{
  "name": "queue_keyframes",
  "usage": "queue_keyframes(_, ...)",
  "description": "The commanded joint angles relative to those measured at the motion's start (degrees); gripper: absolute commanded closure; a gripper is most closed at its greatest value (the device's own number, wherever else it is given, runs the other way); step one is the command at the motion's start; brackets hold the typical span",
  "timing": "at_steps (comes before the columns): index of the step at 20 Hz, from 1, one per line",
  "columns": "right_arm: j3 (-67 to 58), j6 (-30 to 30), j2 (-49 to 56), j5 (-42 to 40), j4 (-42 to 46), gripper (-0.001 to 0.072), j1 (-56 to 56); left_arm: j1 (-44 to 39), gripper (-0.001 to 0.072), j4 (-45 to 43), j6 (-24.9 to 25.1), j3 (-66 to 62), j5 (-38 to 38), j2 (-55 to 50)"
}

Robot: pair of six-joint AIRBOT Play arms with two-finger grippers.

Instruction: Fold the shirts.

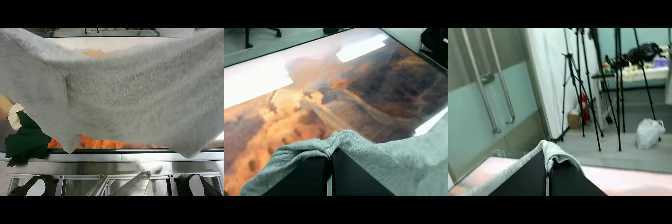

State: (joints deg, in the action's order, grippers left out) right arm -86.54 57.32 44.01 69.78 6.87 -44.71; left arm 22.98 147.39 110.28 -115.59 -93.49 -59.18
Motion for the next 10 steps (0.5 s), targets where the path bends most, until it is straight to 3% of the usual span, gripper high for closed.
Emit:
queue_keyframes(1,1.3,2.8,6.4,1.6,8.4,0.0696,5.2,-1.0,0.0689,-1.8,-0.8,4.0,-1.6,-6.9)
queue_keyframes(6,16.4,4.2,14.3,-4.0,19.8,0.0696,14.5,-6.8,0.0689,-2.5,2.8,16.2,-1.6,-18.6)
queue_keyframes(10,26.4,-1.8,26.1,-14.6,19.5,0.0697,18.1,-10.9,0.0689,-2.4,8.4,19.2,2.0,-32.2)
